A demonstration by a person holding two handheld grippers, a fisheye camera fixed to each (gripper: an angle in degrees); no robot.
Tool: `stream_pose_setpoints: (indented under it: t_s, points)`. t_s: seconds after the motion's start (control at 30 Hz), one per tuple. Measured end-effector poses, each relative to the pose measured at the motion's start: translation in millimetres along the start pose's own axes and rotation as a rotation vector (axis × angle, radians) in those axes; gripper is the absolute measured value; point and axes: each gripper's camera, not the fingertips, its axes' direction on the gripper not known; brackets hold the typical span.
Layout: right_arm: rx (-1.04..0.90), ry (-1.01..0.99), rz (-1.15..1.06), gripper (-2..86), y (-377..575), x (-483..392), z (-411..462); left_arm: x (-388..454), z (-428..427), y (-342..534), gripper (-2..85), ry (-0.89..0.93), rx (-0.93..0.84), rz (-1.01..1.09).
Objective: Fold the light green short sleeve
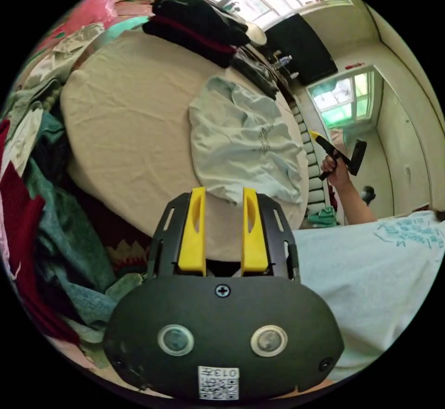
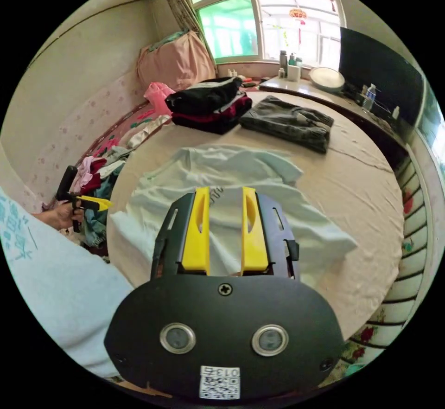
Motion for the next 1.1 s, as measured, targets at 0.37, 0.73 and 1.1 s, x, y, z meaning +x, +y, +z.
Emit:
stream_pose_setpoints:
  t_s: [0.37, 0.73, 1.1]
  points:
    - [-0.358, 0.347, -0.084, 11.9, 155, -60, 4, 58, 87, -35, 9.5, -0.17, -0.291, 0.18]
    - [-0.368, 0.47, -0.125, 10.2, 164, -60, 26, 88, 45, -60, 1.8, 0.001, -0.201, 0.265]
    - [-0.33, 0.388, -0.059, 9.2, 191, -57, -1, 99, -3, -62, 1.4, 0.195, -0.078, 0.239]
